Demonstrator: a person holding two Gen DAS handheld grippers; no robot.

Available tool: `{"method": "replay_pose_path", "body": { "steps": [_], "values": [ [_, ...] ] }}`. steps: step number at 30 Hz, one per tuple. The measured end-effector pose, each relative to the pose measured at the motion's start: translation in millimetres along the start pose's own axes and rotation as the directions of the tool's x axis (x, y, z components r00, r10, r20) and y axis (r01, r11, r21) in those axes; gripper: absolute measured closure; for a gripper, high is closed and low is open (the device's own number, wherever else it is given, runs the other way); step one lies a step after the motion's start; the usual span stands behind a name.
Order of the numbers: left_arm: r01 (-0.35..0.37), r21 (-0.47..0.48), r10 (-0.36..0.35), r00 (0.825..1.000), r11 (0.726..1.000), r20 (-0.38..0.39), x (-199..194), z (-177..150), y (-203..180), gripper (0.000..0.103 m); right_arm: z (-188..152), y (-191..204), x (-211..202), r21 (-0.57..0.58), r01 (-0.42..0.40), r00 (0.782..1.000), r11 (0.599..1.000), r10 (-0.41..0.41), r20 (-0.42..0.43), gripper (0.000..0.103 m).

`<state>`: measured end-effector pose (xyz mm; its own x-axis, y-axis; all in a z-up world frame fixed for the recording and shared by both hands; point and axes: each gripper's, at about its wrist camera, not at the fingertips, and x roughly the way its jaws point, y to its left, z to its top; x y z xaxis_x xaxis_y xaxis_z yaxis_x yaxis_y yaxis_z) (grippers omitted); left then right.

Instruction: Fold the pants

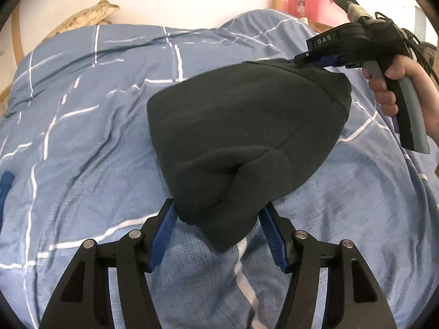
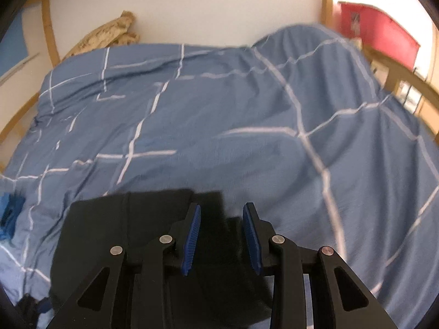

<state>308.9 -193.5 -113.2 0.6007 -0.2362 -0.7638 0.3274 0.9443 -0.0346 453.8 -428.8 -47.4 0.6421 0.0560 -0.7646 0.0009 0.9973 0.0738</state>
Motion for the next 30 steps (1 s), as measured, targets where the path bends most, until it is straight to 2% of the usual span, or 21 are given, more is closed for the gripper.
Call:
{"method": "replay_pose_path", "body": {
  "steps": [2,4,7,9,11,13,15,17,19,20,22,25,28,30],
  "values": [
    [0.007,-0.01,-0.007,1.0,1.0,-0.013,5,-1,2,0.041,-4,-2,6,0.005,-0.012,0.999,1.0,0.012,-0.031,0.09],
    [0.021,-0.019,-0.021,0.999,1.0,-0.024,10,-3,2,0.041,-8,-3,4,0.007,-0.011,1.0,1.0,0.011,-0.027,0.094],
    [0.036,-0.029,-0.037,0.998,0.999,-0.049,17,-5,2,0.041,-9,-5,-9,0.013,0.053,0.998,0.998,-0.054,0.045,0.095],
    [0.034,-0.028,-0.035,0.997,0.999,-0.065,21,-6,1,0.041,-8,-9,-3,0.015,0.129,0.991,0.992,-0.129,0.035,0.096],
    [0.026,-0.02,-0.027,0.997,0.999,-0.073,23,-7,1,0.042,-10,-11,5,0.014,0.13,0.992,0.991,-0.13,0.008,0.095],
    [0.019,-0.012,-0.019,0.996,1.0,-0.084,20,-7,1,0.041,-15,-13,6,0.033,0.126,0.992,0.992,-0.126,0.018,0.093],
    [0.024,-0.001,-0.024,0.997,1.0,-0.076,11,-8,1,0.041,-20,-14,-8,0.074,0.19,0.98,0.979,-0.194,0.053,0.071],
    [0.042,0.013,-0.042,0.998,0.999,-0.047,-9,-9,2,0.04,-28,-14,-34,0.117,0.258,0.953,0.959,-0.272,0.134,0.029],
    [0.049,0.014,-0.049,0.999,0.999,-0.004,-28,-8,7,0.037,-42,-10,-67,0.193,0.254,0.928,0.948,-0.295,0.228,0.026],
    [0.042,0.004,-0.042,0.999,0.999,0.025,-40,-6,12,0.036,-50,-9,-83,0.223,0.218,0.927,0.95,-0.273,0.257,0.026],
    [0.038,-0.03,-0.035,0.996,0.999,0.082,-61,0,23,0.033,-62,-9,-101,0.276,0.164,0.93,0.947,-0.241,0.278,0.021],
    [0.025,-0.1,-0.009,0.988,0.995,0.155,-84,8,42,0.024,-84,-15,-120,0.391,0.068,0.936,0.918,-0.194,0.293,0.019],
    [-0.024,-0.145,0.05,0.982,0.989,0.18,-90,11,53,0.02,-106,-18,-121,0.486,-0.019,0.942,0.874,-0.147,0.301,0.019],
    [-0.018,-0.157,0.047,0.983,0.987,0.177,-88,12,57,0.02,-117,-15,-114,0.516,-0.048,0.949,0.855,-0.123,0.291,0.019]
  ]
}}
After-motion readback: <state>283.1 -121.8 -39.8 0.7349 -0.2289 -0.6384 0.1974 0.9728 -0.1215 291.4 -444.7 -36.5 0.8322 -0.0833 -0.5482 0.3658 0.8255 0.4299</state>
